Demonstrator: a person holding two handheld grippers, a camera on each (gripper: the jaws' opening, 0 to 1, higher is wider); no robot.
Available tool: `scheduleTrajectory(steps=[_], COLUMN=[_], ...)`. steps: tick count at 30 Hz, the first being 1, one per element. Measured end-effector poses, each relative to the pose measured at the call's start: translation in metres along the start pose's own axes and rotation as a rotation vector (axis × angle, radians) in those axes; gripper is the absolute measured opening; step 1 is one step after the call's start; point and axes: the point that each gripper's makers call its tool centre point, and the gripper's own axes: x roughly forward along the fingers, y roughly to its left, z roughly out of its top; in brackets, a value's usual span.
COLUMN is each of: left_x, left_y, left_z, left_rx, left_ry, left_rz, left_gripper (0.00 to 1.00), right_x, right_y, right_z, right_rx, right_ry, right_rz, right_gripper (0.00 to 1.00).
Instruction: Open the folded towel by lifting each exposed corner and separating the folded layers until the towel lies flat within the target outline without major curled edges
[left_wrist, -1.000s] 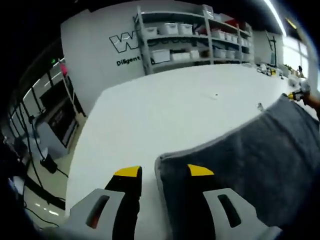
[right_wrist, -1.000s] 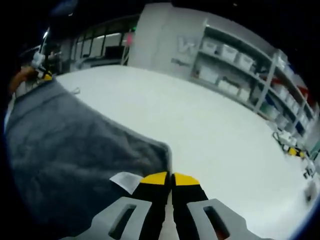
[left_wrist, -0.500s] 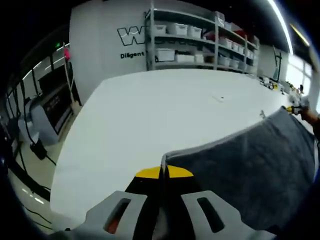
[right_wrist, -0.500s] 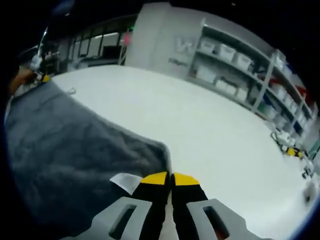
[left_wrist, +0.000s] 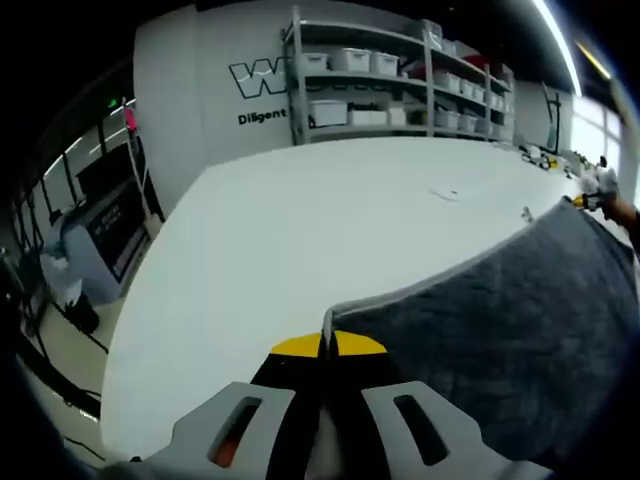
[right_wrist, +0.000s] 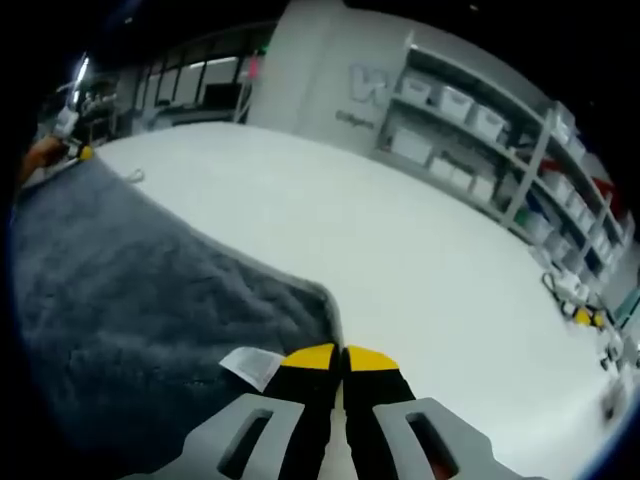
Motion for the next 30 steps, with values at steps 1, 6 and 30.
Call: scheduleTrajectory(steps=[1,6,30], left_x=[0.002,0.012,0.054], left_y=[0.000,0.004,0.022], left_z=[0.002,0.008,0.030], left_rx=[-0.001,-0.012,0.002], left_ry=[-0.003,-0.020,-0.044], left_rz=[0.002,0.011,0.007], left_gripper=[0.01,0.01,0.01], right_x=[0.002,0.015,0.068], right_y=[0.000,-0.005,-0.025], right_z=[0.002,0.009,0.037], right_rx=[-0.001,-0.002,0.016], right_ry=[0.001,0.002,-0.009], right_rz=[-0.001,-0.003,-0.022], right_gripper=[0.00,0.00,0.00])
